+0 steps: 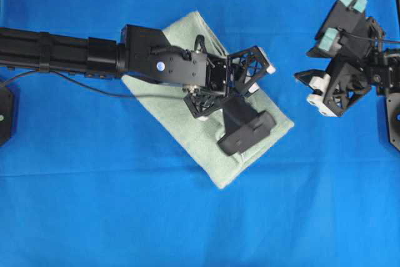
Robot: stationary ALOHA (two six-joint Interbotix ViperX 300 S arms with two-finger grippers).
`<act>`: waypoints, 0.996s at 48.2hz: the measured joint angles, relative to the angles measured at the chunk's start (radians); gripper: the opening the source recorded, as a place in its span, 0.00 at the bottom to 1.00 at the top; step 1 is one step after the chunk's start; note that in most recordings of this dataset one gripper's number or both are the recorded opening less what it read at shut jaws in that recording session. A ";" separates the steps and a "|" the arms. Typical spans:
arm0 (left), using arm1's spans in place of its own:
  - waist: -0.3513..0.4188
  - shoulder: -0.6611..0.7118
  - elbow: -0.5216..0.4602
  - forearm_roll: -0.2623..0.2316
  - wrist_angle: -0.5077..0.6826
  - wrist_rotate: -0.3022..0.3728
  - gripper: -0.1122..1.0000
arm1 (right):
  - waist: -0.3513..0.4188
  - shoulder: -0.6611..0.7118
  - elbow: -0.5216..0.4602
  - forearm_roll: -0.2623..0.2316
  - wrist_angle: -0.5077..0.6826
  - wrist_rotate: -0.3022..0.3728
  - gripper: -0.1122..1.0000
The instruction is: Fold a bath towel.
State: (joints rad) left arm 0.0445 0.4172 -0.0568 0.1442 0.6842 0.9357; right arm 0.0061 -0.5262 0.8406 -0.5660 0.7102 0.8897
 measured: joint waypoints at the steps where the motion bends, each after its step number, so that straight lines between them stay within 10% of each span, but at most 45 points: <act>1: 0.002 0.002 0.000 -0.012 0.000 -0.009 0.19 | -0.002 -0.003 0.002 -0.003 0.000 0.000 0.66; 8: 0.008 0.000 0.000 -0.072 -0.003 -0.064 0.20 | 0.000 -0.006 0.002 -0.014 -0.002 0.000 0.66; 23: 0.038 -0.002 0.020 -0.132 -0.153 -0.316 0.89 | 0.000 -0.006 0.002 -0.015 -0.002 0.009 0.66; 37: 0.049 -0.124 0.135 -0.135 -0.173 -0.391 0.86 | 0.000 -0.008 0.003 -0.015 -0.031 0.008 0.66; 48: 0.032 -0.365 0.344 -0.140 -0.293 -0.620 0.85 | 0.000 -0.011 -0.003 -0.046 -0.092 0.003 0.66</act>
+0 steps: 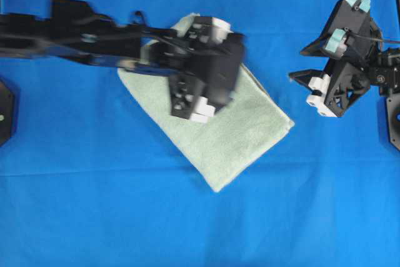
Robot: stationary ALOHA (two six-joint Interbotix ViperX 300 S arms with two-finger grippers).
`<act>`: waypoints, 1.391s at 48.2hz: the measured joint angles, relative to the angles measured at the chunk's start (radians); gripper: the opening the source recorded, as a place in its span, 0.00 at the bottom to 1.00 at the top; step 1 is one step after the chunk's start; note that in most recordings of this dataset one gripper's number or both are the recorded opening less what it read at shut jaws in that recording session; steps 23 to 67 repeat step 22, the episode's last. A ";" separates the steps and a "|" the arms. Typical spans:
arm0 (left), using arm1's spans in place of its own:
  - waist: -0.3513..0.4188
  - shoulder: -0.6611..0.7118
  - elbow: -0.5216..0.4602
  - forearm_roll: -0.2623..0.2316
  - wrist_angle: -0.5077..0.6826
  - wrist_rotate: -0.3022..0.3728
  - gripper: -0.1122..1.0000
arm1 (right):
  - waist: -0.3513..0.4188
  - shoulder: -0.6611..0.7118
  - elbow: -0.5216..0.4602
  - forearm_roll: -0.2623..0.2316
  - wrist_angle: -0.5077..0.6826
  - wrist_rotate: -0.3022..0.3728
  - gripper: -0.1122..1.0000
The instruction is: Fold a bath towel.
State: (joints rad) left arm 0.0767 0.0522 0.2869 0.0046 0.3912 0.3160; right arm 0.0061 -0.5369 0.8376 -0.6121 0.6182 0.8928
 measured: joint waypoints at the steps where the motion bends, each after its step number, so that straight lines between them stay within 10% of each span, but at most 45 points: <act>1: 0.000 -0.025 0.021 0.002 -0.014 -0.011 0.85 | 0.000 -0.003 -0.002 -0.006 -0.003 0.000 0.66; 22: -0.040 -0.563 0.482 0.000 -0.327 -0.215 0.85 | 0.000 -0.190 0.011 -0.149 -0.135 -0.005 0.66; 67: -0.040 -0.563 0.482 0.000 -0.327 -0.215 0.85 | 0.000 -0.190 0.011 -0.149 -0.135 -0.005 0.66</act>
